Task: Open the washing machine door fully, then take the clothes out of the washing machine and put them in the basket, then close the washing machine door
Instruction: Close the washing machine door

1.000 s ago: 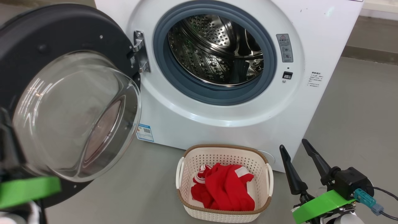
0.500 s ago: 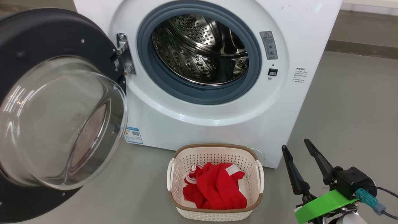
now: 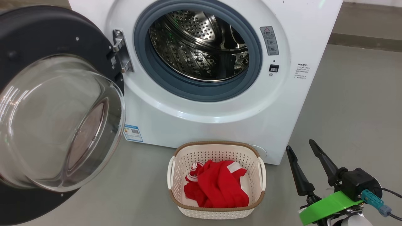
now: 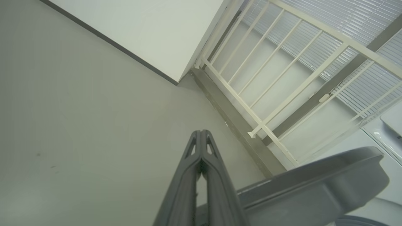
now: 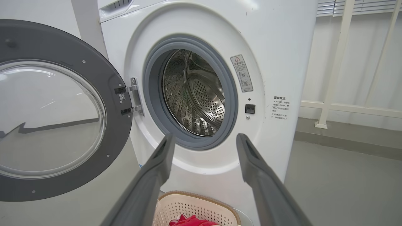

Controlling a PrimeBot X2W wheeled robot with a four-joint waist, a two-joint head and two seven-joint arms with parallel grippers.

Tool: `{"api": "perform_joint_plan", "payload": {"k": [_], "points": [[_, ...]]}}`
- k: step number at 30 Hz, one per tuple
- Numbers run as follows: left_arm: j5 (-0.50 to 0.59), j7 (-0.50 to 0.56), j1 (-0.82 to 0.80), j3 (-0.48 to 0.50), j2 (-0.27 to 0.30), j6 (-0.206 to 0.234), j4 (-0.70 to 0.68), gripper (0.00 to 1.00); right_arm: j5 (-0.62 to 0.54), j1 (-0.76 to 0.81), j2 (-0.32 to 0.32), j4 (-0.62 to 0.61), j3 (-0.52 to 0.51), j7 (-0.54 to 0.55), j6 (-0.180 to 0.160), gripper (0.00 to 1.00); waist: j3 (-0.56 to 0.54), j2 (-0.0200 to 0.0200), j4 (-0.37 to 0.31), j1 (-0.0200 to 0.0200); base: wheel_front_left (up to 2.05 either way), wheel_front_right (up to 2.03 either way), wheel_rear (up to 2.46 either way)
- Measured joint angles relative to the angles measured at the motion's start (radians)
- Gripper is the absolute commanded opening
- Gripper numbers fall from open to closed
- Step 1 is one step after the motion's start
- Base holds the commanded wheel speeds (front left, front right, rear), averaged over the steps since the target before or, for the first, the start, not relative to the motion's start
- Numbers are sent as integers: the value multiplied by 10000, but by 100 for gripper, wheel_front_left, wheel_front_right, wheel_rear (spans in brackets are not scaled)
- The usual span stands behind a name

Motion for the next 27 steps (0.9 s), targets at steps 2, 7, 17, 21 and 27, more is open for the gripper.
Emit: {"api": "perform_joint_plan", "payload": {"k": [2,7,17,21,27], "points": [[-456,732,-9,201,-92,0,-27,0,0,0,-2,-4,-19,0,0,100,53,0,0,0,0,0,0],[-1409,2401,-7,593,-157,8,-244,0,0,-2,-17,-8,-46,0,0,100,199,0,-9,-1,0,0,0],[-2071,4011,351,848,201,-284,-596,0,0,-35,-82,-2,88,0,0,100,342,0,-151,0,0,0,0],[-2508,4397,460,970,299,-688,-550,0,0,-44,-86,-2,84,0,0,100,407,0,-165,0,0,0,0],[-3122,4951,516,970,184,-1358,-487,0,0,-112,-63,21,61,0,0,100,462,0,-114,-1,0,0,0]]}}
